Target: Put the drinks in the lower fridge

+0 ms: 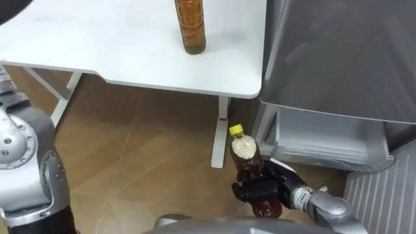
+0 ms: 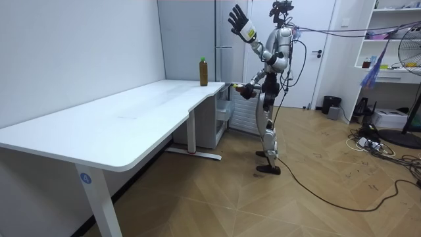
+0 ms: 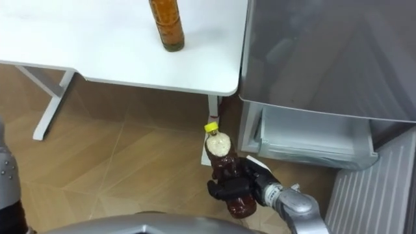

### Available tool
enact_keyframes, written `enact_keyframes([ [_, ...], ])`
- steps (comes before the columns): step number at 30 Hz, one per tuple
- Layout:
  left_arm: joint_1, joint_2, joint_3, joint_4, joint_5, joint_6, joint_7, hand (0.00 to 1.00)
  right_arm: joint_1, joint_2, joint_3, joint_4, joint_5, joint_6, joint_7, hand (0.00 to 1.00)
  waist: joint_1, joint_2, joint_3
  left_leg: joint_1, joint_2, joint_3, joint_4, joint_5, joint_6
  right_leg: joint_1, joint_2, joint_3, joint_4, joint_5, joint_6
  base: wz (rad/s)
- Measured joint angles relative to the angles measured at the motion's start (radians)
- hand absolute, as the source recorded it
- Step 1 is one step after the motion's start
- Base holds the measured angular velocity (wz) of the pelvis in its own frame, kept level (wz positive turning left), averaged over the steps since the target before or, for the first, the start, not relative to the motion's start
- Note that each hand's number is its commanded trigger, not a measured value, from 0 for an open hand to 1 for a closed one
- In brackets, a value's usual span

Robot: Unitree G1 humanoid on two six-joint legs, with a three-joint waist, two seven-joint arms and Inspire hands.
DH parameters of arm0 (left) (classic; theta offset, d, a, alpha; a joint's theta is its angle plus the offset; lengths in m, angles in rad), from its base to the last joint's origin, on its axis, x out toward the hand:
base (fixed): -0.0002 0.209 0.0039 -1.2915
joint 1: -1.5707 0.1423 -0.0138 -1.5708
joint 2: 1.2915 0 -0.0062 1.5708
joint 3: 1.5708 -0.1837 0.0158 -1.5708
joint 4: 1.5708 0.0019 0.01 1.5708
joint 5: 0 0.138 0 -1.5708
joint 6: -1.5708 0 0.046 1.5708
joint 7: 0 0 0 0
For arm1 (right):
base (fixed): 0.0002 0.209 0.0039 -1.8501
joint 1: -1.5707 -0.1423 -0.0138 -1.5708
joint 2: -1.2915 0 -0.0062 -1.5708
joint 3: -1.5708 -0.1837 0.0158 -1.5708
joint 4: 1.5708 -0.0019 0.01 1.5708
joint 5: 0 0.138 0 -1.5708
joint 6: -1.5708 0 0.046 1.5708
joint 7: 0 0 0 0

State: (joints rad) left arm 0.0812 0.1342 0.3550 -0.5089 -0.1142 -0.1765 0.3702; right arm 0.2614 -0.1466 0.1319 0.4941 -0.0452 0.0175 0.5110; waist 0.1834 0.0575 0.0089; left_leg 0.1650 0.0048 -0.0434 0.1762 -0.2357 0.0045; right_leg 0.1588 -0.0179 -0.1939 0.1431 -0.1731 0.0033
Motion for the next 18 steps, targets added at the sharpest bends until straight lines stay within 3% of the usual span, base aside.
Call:
enact_keyframes([
  [3,0.001,0.001,0.049,0.070,-0.001,0.000,0.049,0.00,0.006,0.002,0.000,0.001,0.000,0.009,-0.009,1.00,0.009,-0.004,-0.0008,-0.006,-0.001,0.003,-0.002,0.000,0.000,0.000,0.000,-0.002,-0.005,-0.001,-0.001,0.02],
  [7,0.040,0.000,0.074,0.130,-0.003,0.001,0.136,0.00,0.012,0.000,0.001,0.001,0.008,0.031,-0.011,1.00,0.022,-0.022,-0.0113,-0.014,-0.002,0.001,0.001,0.000,0.000,-0.007,0.000,-0.001,-0.006,-0.002,-0.001,0.04],
  [13,0.137,-0.002,0.065,0.325,-0.035,0.010,0.226,0.00,0.017,-0.004,0.002,-0.009,0.027,0.042,-0.064,1.00,0.032,-0.023,-0.0116,-0.004,-0.001,-0.001,0.005,0.000,0.000,-0.001,0.001,-0.001,-0.009,-0.002,-0.002,0.00],
  [18,0.151,-0.001,0.034,0.503,-0.097,0.017,0.259,0.00,0.015,-0.003,0.001,-0.009,0.048,0.046,-0.097,1.00,0.032,-0.022,-0.0108,-0.003,-0.001,0.001,-0.008,0.000,0.000,-0.002,0.001,-0.001,-0.010,-0.003,-0.001,0.01],
])
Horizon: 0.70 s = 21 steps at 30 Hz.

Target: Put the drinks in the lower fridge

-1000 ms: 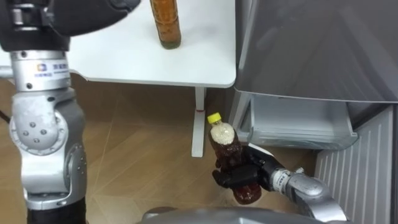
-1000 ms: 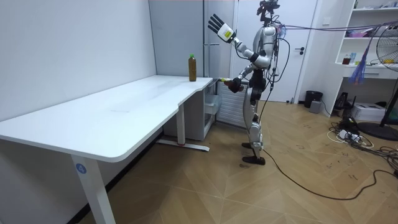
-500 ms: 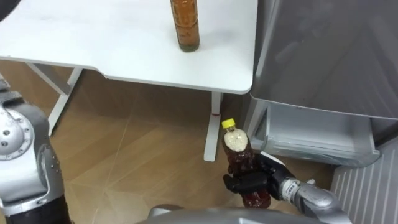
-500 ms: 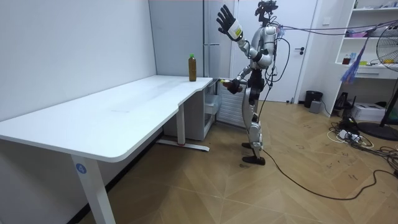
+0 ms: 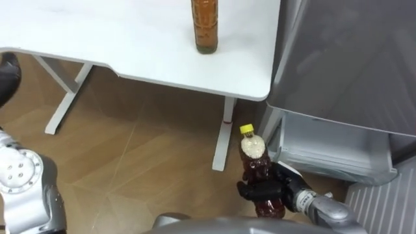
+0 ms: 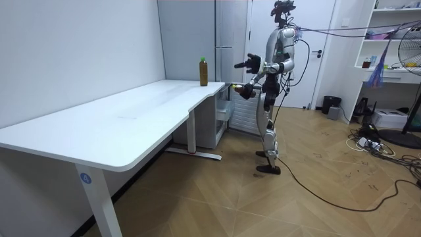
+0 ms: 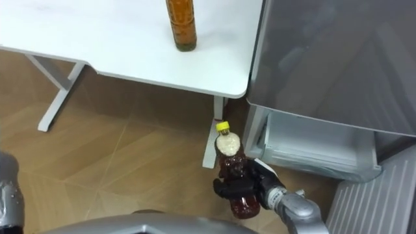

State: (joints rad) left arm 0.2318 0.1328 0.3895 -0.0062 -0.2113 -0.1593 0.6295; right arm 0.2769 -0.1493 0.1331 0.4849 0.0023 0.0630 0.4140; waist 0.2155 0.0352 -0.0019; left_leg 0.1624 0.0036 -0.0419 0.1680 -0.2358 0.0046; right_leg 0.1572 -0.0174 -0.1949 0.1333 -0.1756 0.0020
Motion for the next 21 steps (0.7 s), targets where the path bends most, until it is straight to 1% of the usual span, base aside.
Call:
enact_keyframes([
  [2,0.016,0.000,-0.019,0.082,-0.023,0.002,0.001,0.00,0.000,0.003,0.000,0.003,0.001,0.002,-0.012,1.00,-0.001,-0.005,-0.0004,0.002,0.000,0.002,-0.002,0.000,0.000,0.001,0.000,-0.001,0.000,0.000,0.001,-0.05],
  [3,0.019,0.000,-0.025,0.099,-0.029,0.003,0.001,0.00,0.000,0.003,0.000,0.003,0.001,0.002,-0.014,1.00,-0.002,-0.007,-0.0004,0.001,0.000,0.001,-0.002,0.000,0.000,0.001,0.000,-0.001,0.000,-0.001,0.001,0.00],
  [5,0.028,-0.001,-0.068,0.157,-0.096,0.004,0.007,0.00,-0.001,0.000,0.000,0.003,0.006,0.003,-0.018,1.00,-0.003,-0.016,-0.0006,-0.002,0.000,0.001,-0.001,0.000,0.000,0.002,0.000,0.002,0.001,-0.001,0.001,0.00],
  [6,0.027,-0.001,-0.079,0.180,-0.108,0.004,0.007,0.00,-0.001,0.000,0.000,0.003,0.013,0.003,-0.018,1.00,-0.003,-0.016,-0.0004,-0.001,0.000,0.002,-0.001,0.000,0.000,0.002,0.000,0.004,0.001,-0.001,0.001,-0.05],
  [7,0.026,-0.001,-0.103,0.246,-0.114,0.005,0.006,0.00,-0.001,0.001,0.000,0.003,0.031,0.003,-0.019,1.00,-0.003,-0.015,0.0003,-0.001,0.000,0.006,-0.001,0.000,0.000,0.002,0.000,0.005,0.001,-0.001,0.001,-0.06],
  [8,0.027,-0.001,-0.128,0.308,-0.131,0.009,0.003,0.00,-0.004,0.005,0.000,0.003,0.036,0.004,-0.021,1.00,-0.012,-0.014,0.0007,-0.001,0.000,0.006,-0.001,0.000,0.000,0.002,0.000,0.006,0.001,-0.001,0.001,-0.05],
  [9,0.028,-0.001,-0.141,0.335,-0.146,0.013,0.000,0.00,-0.005,0.007,0.001,0.003,0.037,0.004,-0.022,1.00,-0.016,-0.014,0.0012,-0.001,0.000,0.006,-0.001,0.000,0.000,0.002,0.000,0.006,0.001,-0.001,0.001,0.00],
  [10,0.029,-0.001,-0.168,0.378,-0.170,0.028,-0.008,0.00,-0.007,0.008,0.003,0.003,0.037,0.004,-0.025,1.00,-0.020,-0.014,0.0020,-0.001,0.000,0.006,-0.001,0.000,0.000,0.002,0.000,0.006,0.001,-0.001,0.001,0.00],
  [11,0.029,-0.001,-0.194,0.413,-0.209,0.035,-0.015,0.00,-0.007,0.007,0.005,0.004,0.039,0.005,-0.030,1.00,-0.022,-0.016,0.0033,-0.001,0.000,0.005,-0.001,0.000,0.000,0.003,0.000,0.005,0.001,-0.001,0.001,0.00],
  [12,0.029,-0.001,-0.205,0.432,-0.227,0.036,-0.019,0.00,-0.007,0.007,0.006,0.004,0.043,0.007,-0.032,1.00,-0.024,-0.017,0.0041,-0.001,0.000,0.005,-0.002,0.000,0.000,0.003,0.000,0.005,0.001,-0.001,0.001,0.00],
  [13,0.029,-0.001,-0.221,0.474,-0.259,0.037,-0.033,0.00,-0.008,0.008,0.008,0.005,0.054,0.013,-0.033,1.00,-0.025,-0.018,0.0054,-0.003,0.000,0.005,-0.002,0.000,0.000,0.002,0.000,0.006,0.001,-0.001,0.001,0.00],
  [14,0.030,-0.001,-0.238,0.512,-0.295,0.040,-0.037,0.00,-0.012,0.007,0.011,0.012,0.081,0.019,-0.037,1.00,-0.031,-0.021,0.0079,-0.006,0.000,0.006,-0.001,0.000,0.000,0.000,0.000,0.005,0.000,-0.001,0.001,0.04],
  [16,0.030,-0.001,-0.253,0.560,-0.339,0.050,-0.057,0.00,-0.013,0.008,0.015,0.013,0.094,0.028,-0.051,1.00,-0.041,-0.025,0.0107,-0.014,0.001,0.011,-0.002,0.000,0.000,-0.007,0.000,0.003,0.001,-0.001,0.001,0.07],
  [17,0.032,-0.002,-0.257,0.590,-0.346,0.061,-0.065,0.00,-0.014,0.007,0.021,0.013,0.096,0.035,-0.062,1.00,-0.042,-0.028,0.0105,-0.018,0.001,0.012,-0.003,0.000,0.000,-0.013,0.000,0.003,0.002,-0.001,0.001,0.00],
  [18,0.032,-0.002,-0.257,0.604,-0.345,0.066,-0.071,0.00,-0.014,0.007,0.023,0.014,0.096,0.039,-0.065,1.00,-0.041,-0.030,0.0109,-0.018,0.002,0.012,-0.003,0.000,0.000,-0.015,0.001,0.003,0.002,-0.001,0.001,-0.05],
  [21,0.029,-0.002,-0.262,0.716,-0.336,0.078,-0.106,0.00,-0.018,0.001,0.031,0.019,0.102,0.047,-0.066,1.00,-0.043,-0.032,0.0108,-0.016,0.002,0.015,-0.004,0.000,0.000,-0.015,0.001,0.009,0.003,-0.001,0.001,-0.08],
])
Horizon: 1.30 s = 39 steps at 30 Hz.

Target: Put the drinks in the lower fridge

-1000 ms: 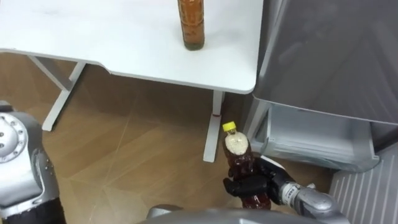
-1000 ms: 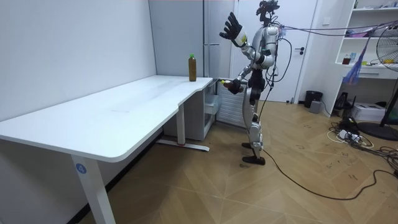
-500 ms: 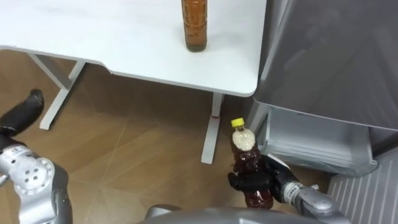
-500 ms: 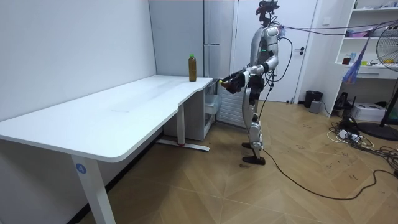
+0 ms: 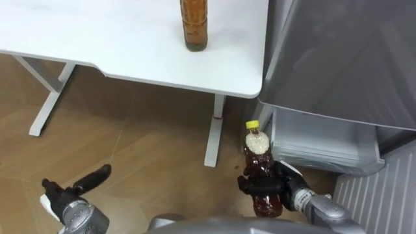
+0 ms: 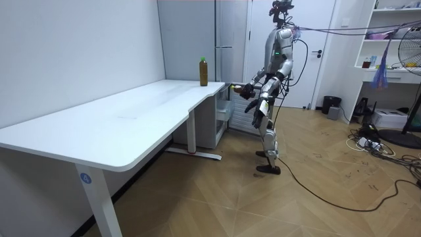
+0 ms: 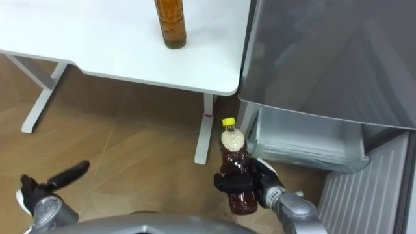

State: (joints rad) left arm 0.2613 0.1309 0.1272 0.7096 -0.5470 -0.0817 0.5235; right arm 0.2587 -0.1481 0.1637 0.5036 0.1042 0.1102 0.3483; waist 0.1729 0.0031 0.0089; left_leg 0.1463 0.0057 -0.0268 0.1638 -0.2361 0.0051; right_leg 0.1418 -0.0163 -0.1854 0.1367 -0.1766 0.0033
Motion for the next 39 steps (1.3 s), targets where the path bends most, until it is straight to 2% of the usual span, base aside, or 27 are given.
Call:
enact_keyframes([
  [2,0.005,0.001,-0.015,0.082,0.011,0.015,-0.021,0.00,-0.006,-0.001,0.000,0.013,0.022,0.000,-0.005,1.00,-0.008,-0.001,0.0004,0.002,0.000,0.000,0.000,0.000,0.000,0.002,0.001,0.012,0.000,0.000,0.000,-0.05],
  [5,0.017,0.003,-0.032,0.132,0.014,0.041,-0.058,0.00,-0.019,-0.005,0.001,0.044,0.047,0.002,-0.031,1.00,-0.024,-0.004,0.0002,0.000,-0.001,0.002,0.000,0.000,0.000,0.002,0.001,0.019,0.000,0.000,0.000,0.04],
  [8,0.013,0.003,-0.036,0.195,0.042,0.064,-0.119,0.00,-0.022,-0.008,0.001,0.044,0.099,0.003,-0.040,1.00,-0.036,0.003,0.0020,-0.002,0.002,0.008,0.001,-0.003,0.004,-0.001,0.003,0.016,0.001,0.000,0.000,0.00],
  [11,0.013,0.004,-0.059,0.223,0.073,0.095,-0.177,0.00,-0.038,-0.010,0.001,0.065,0.137,0.003,-0.043,1.00,-0.061,0.008,0.0015,-0.017,0.002,0.008,0.000,-0.005,0.007,-0.009,0.002,0.008,0.004,0.000,0.000,0.09],
  [14,0.014,0.002,-0.063,0.226,0.087,0.128,-0.225,0.00,-0.041,-0.012,0.001,0.068,0.175,0.020,-0.070,1.00,-0.062,0.013,0.0011,-0.020,0.003,0.011,0.003,-0.005,0.007,-0.020,0.002,0.012,0.014,0.000,0.000,-0.03],
  [19,0.015,-0.001,-0.062,0.229,0.107,0.161,-0.276,0.00,-0.044,-0.019,-0.001,0.067,0.224,0.023,-0.115,1.00,-0.066,0.021,-0.0025,-0.016,0.002,0.018,0.003,-0.005,0.007,-0.021,0.002,0.020,0.014,0.000,0.000,-0.05],
  [25,0.018,-0.005,-0.062,0.239,0.128,0.164,-0.297,0.00,-0.045,-0.019,-0.005,0.065,0.344,0.022,-0.179,1.00,-0.090,0.026,-0.0036,-0.012,0.002,0.023,0.005,-0.005,0.007,-0.017,0.001,0.021,0.014,0.000,0.000,-0.01],
  [30,0.014,-0.006,-0.062,0.254,0.169,0.162,-0.312,0.00,-0.046,-0.013,-0.042,0.066,0.501,0.021,-0.235,1.00,-0.091,0.016,0.0011,-0.012,0.004,0.050,0.006,-0.005,0.007,-0.017,-0.001,0.022,0.014,-0.001,0.002,0.00],
  [33,0.013,-0.006,-0.063,0.254,0.170,0.162,-0.319,0.00,-0.046,-0.012,-0.050,0.066,0.613,0.021,-0.252,1.00,-0.092,0.011,0.0023,-0.014,0.003,0.051,0.004,-0.005,0.007,-0.019,-0.001,0.022,0.014,-0.001,0.003,0.00],
  [39,0.011,-0.008,-0.094,0.252,0.282,0.163,-0.321,0.00,-0.051,-0.011,-0.049,0.066,0.794,0.020,-0.276,1.00,-0.099,0.013,0.0006,-0.034,0.004,0.055,0.005,-0.005,0.007,-0.040,-0.001,0.022,0.015,-0.001,0.003,0.00],
])
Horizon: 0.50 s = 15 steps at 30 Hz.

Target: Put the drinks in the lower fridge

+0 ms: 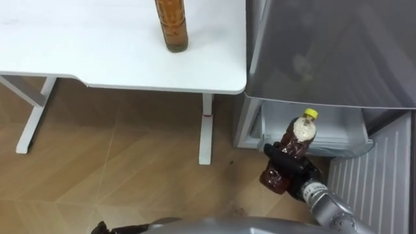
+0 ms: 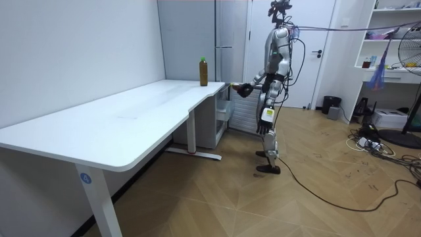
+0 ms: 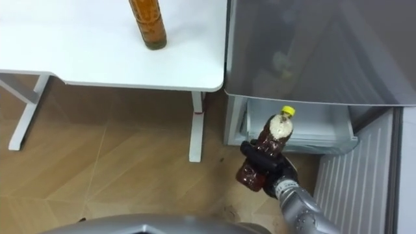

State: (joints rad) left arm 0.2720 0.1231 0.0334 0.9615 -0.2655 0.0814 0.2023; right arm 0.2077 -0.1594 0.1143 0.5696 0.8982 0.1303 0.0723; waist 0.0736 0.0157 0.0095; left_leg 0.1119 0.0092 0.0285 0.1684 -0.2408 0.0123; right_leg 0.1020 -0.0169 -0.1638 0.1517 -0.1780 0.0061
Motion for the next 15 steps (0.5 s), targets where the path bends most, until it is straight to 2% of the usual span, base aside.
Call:
enact_keyframes([
  [5,-0.006,-0.002,-0.029,0.001,0.044,0.000,0.000,0.00,0.000,0.018,0.004,0.000,0.117,-0.010,-0.041,1.00,-0.016,0.009,-0.0041,-0.004,0.001,0.003,0.001,0.000,0.000,-0.004,0.000,-0.001,0.002,0.000,0.000,0.00],
  [9,-0.017,-0.013,-0.048,0.001,0.083,-0.004,0.000,0.00,0.000,0.033,0.005,0.000,0.193,-0.022,-0.041,1.00,-0.021,0.008,-0.0042,-0.004,0.001,0.003,0.000,0.000,0.000,-0.005,0.000,0.002,0.002,0.000,0.000,0.00],
  [15,-0.023,-0.014,-0.059,-0.001,0.129,-0.014,0.003,0.00,-0.002,0.039,0.021,0.000,0.412,-0.050,-0.042,1.00,-0.016,0.007,-0.0036,0.001,0.001,0.015,0.000,0.000,0.000,-0.004,0.000,0.009,0.002,0.000,0.000,-0.05],
])
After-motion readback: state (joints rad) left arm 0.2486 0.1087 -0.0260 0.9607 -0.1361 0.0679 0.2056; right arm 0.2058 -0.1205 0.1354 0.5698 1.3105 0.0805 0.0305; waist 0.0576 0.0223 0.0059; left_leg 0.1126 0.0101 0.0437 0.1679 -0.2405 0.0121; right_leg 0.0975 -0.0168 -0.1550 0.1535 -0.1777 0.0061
